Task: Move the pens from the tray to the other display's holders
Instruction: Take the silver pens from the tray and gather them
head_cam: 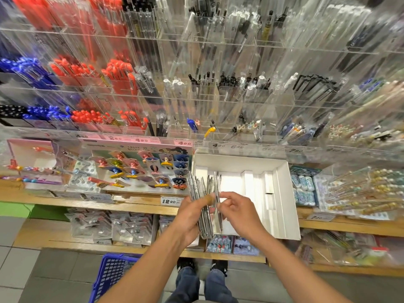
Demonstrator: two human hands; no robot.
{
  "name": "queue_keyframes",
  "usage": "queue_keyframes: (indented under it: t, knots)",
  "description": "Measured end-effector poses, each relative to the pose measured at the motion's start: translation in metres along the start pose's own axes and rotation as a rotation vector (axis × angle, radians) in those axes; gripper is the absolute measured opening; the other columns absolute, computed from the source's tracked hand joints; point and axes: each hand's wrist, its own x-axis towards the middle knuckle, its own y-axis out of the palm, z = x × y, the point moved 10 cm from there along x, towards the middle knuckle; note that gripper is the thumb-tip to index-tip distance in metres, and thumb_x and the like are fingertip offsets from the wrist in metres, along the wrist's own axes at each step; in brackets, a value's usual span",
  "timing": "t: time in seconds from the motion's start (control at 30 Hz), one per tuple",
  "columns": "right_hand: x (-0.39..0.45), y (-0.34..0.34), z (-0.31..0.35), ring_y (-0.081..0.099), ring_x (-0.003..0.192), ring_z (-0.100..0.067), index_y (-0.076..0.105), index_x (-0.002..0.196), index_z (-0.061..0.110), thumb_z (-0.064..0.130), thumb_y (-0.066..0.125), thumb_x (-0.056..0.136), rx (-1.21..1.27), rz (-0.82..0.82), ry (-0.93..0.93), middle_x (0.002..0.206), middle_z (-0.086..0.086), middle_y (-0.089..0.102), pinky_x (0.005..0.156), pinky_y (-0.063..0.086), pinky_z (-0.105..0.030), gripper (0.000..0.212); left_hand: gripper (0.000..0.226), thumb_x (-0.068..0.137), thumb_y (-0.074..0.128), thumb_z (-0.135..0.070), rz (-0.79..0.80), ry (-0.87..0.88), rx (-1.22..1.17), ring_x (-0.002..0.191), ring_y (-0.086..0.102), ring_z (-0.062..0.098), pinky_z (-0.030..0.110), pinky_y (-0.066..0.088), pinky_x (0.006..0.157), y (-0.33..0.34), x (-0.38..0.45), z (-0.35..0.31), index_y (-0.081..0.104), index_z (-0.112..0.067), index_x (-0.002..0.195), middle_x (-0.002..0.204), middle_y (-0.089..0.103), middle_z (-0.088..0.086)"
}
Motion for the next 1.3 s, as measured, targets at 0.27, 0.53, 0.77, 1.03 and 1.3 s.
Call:
queue_keyframes:
  t: [0.27,0.53,0.77,1.03,1.3]
  knots:
    - [-0.019,0.024,0.019,0.069,0.068,-0.014,0.065,0.101,0.034,0.031,0.076,0.081,0.147,0.076,-0.048,0.074,0.0,0.07,0.062,0.054,-0.02,0.022,0.08,0.071,0.081,-0.007,-0.034,-0.023,-0.03,0.066,0.073,0.03,0.033,0.056,0.051,-0.008,-0.017,-0.003,0.04,0.009,0.138,0.093,0.072,0.025]
    - [0.068,0.037,-0.072,0.054,0.06,-0.019,0.06,0.075,0.009,0.011,0.056,0.086,-0.23,-0.037,0.354,0.071,-0.012,0.059,0.054,0.038,-0.022,0.012,0.018,0.087,0.066,0.002,-0.104,0.001,-0.062,0.047,0.056,0.014,0.024,0.052,0.045,-0.042,-0.014,-0.008,0.06,0.003,0.104,0.059,0.058,0.008]
    - [0.086,0.049,-0.093,0.053,0.065,-0.017,0.057,0.096,0.004,0.028,0.046,0.097,-0.249,-0.046,0.482,0.081,-0.007,0.059,0.05,0.035,-0.026,0.027,0.011,0.087,0.065,0.004,-0.092,0.015,-0.086,0.048,0.056,0.014,0.024,0.052,0.046,-0.045,-0.014,-0.007,0.061,-0.001,0.097,0.06,0.057,0.007]
    - [0.07,0.044,-0.058,0.043,0.066,-0.014,0.044,0.077,0.018,0.023,0.052,0.098,-0.145,-0.016,0.312,0.072,0.002,0.043,0.061,0.035,-0.028,0.023,0.039,0.087,0.067,0.003,-0.107,0.021,-0.032,0.052,0.059,0.014,0.023,0.053,0.048,-0.038,-0.014,-0.009,0.057,0.011,0.123,0.065,0.061,0.008]
    - [-0.006,0.033,0.015,0.07,0.076,-0.012,0.06,0.098,0.027,0.032,0.072,0.085,0.112,0.119,-0.036,0.08,0.002,0.072,0.065,0.054,-0.021,0.019,0.058,0.08,0.076,-0.02,0.028,0.047,-0.107,0.071,0.074,0.027,0.032,0.058,0.055,-0.015,-0.022,-0.01,0.054,0.008,0.125,0.084,0.074,0.019]
